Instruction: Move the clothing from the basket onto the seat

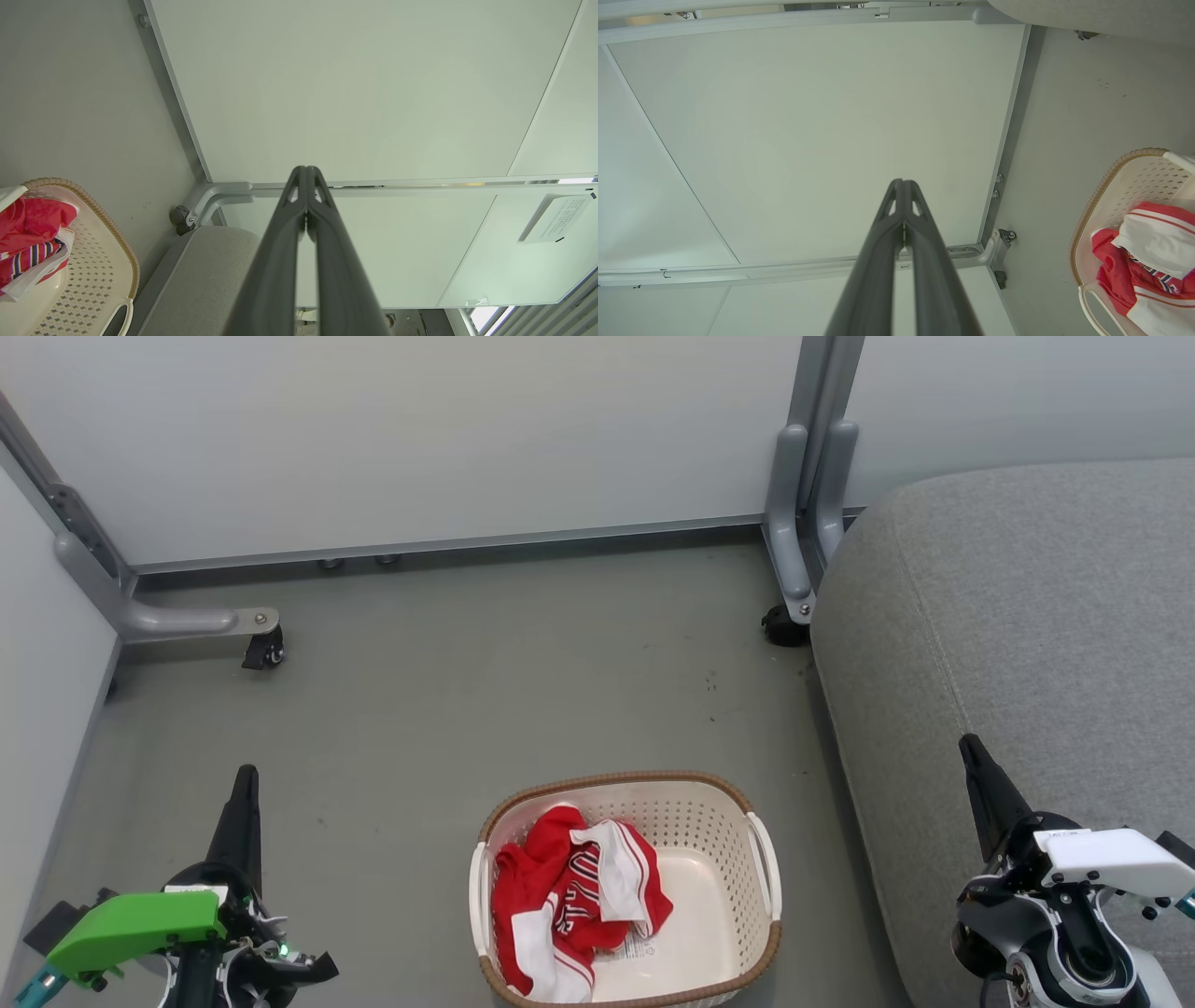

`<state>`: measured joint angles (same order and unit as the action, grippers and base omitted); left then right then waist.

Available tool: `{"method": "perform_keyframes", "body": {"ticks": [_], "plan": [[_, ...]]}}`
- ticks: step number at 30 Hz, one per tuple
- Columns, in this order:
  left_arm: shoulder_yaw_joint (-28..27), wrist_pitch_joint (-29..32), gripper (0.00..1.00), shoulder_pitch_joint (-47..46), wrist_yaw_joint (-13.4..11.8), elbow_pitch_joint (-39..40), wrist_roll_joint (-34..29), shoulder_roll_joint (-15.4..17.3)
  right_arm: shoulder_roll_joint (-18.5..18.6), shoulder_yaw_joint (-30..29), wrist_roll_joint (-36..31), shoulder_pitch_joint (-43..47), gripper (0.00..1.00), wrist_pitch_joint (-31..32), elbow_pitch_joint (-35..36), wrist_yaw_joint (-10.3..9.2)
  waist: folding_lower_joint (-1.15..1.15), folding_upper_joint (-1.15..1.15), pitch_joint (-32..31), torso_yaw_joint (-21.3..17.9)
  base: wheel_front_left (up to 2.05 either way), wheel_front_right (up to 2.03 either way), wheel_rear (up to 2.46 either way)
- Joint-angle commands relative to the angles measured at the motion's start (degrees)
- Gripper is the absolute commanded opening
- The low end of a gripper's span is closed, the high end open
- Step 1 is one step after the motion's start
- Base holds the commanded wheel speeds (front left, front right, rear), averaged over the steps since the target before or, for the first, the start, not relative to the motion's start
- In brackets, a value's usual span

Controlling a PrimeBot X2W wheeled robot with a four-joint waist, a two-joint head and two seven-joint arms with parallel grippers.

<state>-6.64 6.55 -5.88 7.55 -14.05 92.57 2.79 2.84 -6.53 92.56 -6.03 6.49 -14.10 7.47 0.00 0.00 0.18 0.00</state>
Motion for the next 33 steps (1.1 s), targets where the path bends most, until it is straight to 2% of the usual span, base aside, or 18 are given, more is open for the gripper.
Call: {"method": "perform_keyframes", "body": {"ticks": [1, 23, 24, 33], "plan": [[0.01, 0.10, 0.00, -0.71, 0.08, -0.03, -0.31, 0.12, 0.12, 0.00, -0.29, -0.46, 0.00, 0.07, -0.09, 0.04, 0.00, 0.00, 0.00, 0.00, 0.00, 0.00, 0.00], [0.01, 0.10, 0.00, -0.71, 0.08, -0.04, -0.31, 0.12, 0.12, 0.00, -0.29, -0.46, 0.00, 0.07, -0.09, 0.04, 0.00, 0.00, 0.00, 0.00, 0.00, 0.00, 0.00], [0.01, -0.02, 1.00, 0.05, 0.00, -0.07, -0.01, -0.03, -0.04, 0.00, 0.00, 0.05, 1.00, -0.02, -0.07, 0.00, 0.00, 0.00, 0.00, 0.00, 0.00, 0.00, 0.00], [1.95, -1.91, 1.00, 0.25, -0.02, 0.57, -0.44, -0.12, -0.20, 1.41, -1.04, 0.75, 1.00, -2.18, 0.86, 0.00, 0.00, 0.00, 0.09, -0.01, 0.00, 0.00, 0.00]]}}
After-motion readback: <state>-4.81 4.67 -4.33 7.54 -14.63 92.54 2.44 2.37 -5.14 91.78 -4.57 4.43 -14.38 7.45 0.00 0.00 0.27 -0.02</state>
